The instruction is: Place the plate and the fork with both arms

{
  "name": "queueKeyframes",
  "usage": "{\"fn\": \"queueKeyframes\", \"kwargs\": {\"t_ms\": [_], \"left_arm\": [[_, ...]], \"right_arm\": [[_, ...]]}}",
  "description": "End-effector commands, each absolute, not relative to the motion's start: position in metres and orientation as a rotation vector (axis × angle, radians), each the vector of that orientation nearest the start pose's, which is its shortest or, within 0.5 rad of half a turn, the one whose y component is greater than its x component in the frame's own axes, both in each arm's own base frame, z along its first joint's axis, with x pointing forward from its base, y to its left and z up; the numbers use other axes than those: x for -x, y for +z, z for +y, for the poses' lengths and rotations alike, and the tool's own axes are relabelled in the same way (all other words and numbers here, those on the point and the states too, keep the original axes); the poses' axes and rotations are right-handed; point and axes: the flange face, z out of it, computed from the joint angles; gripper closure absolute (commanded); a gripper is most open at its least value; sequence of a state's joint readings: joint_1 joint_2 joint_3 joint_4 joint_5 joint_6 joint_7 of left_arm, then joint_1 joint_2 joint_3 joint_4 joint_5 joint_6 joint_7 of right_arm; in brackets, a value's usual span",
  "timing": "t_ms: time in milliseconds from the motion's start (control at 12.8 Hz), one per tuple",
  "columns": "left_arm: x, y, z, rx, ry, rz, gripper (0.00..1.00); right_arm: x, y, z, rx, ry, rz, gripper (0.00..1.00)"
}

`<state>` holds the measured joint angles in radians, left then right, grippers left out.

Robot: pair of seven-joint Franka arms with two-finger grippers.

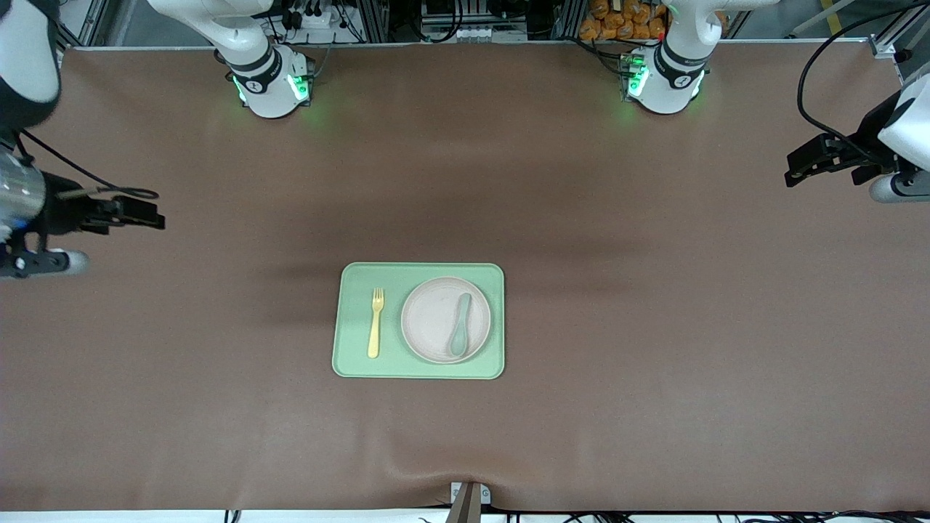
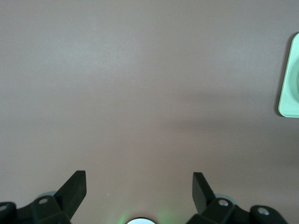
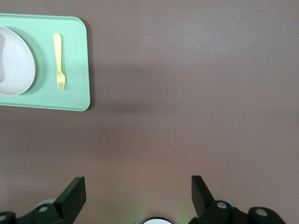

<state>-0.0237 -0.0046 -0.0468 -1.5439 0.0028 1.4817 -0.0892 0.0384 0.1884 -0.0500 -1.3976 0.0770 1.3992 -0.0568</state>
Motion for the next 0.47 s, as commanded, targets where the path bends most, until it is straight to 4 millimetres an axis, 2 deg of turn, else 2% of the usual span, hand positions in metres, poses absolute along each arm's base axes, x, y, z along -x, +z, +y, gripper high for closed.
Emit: {"fn": "queueKeyframes", "kwargs": {"t_ms": [0, 156, 389], "left_arm": [[-0.535, 0.64, -0.036, 3.122, 0.077, -0.002, 0.0], [-0.531, 0.645, -0.036, 3.122, 0.068, -0.002, 0.0], [-0.531, 0.645, -0.036, 3.122, 0.07, -0.002, 0.0]], "right_arm": [[-0.563, 0.612, -0.005, 3.123, 0.233, -0.08, 0.0], [-0.544, 0.624, -0.008, 3.126, 0.209, -0.075, 0.0], [-0.546, 0.627, -0.013, 3.136, 0.186, -0.062, 0.0]]}}
